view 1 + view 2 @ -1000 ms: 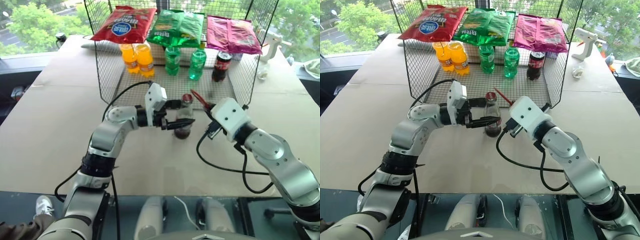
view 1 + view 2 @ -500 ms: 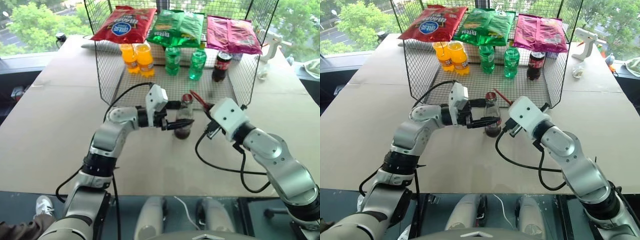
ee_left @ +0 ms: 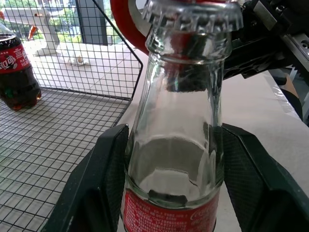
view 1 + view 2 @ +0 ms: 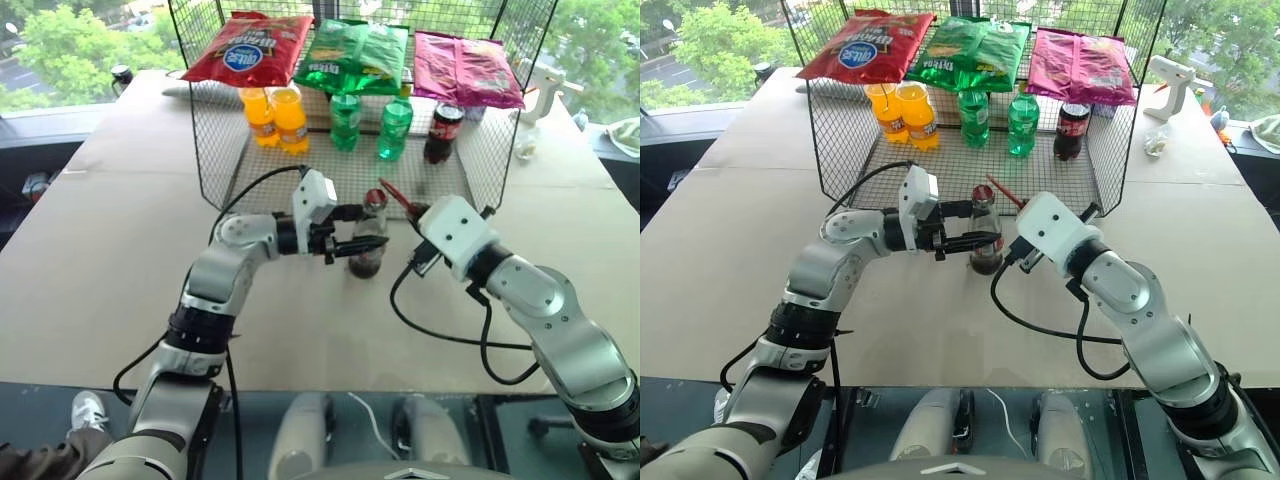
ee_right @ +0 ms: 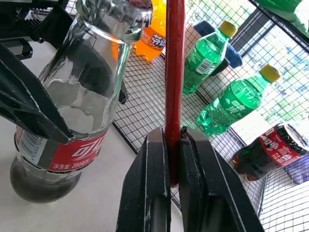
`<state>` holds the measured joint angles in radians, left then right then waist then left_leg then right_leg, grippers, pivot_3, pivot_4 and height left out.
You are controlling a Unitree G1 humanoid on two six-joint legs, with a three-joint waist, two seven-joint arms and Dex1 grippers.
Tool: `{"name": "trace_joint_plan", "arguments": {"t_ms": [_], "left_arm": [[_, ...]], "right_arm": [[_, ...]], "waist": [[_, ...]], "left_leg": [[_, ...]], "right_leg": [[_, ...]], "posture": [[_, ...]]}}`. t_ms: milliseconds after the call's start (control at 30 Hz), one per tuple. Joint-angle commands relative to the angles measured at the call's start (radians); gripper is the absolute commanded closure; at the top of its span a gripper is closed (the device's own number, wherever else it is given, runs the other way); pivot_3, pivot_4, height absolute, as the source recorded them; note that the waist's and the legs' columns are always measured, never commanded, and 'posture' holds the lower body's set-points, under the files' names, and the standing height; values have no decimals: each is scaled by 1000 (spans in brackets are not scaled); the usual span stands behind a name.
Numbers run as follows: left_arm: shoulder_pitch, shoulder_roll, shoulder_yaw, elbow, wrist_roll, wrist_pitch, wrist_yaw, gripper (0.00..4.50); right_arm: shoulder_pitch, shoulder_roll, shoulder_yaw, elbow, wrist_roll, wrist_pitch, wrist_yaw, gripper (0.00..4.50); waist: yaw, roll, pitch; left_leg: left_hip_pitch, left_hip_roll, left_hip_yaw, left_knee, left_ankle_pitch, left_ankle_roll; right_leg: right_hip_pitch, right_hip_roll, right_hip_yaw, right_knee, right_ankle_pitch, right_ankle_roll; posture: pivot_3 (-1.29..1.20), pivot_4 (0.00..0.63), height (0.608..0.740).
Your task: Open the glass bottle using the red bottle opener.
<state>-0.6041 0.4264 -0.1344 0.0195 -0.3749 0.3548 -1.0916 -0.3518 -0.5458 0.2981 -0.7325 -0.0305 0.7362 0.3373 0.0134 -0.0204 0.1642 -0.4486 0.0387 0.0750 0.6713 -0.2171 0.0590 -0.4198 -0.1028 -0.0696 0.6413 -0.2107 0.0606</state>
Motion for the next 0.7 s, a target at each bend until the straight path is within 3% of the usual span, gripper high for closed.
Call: {"name": "trace_joint_plan", "arguments": {"t_ms": [33,233,700], "left_arm": [[-11,-5,2,-19,-10,-13,-4,2067],[-17,-7,9,-17,-20,2,-1,2067],[-13,2,17,-52,-34,51,10,2067]], "right_arm": [[-14,-5,8,-14,-46,-49,5,4500],[2,-23,53,2,-137,-109,7,4500],[70,53,140,70,-380,-218,-57,4500]], "waist": [[0,0,0],[0,0,0],[0,0,0]], "left_leg": [[0,0,0,0,0,0],[0,0,0,0,0,0],[0,0,0,0,2,-4]], "right_leg": [[0,0,0,0,0,0],[0,0,0,0,0,0],[0,0,0,0,-2,3]], "posture": [[0,150,740],[0,150,740],[0,150,740]]}}
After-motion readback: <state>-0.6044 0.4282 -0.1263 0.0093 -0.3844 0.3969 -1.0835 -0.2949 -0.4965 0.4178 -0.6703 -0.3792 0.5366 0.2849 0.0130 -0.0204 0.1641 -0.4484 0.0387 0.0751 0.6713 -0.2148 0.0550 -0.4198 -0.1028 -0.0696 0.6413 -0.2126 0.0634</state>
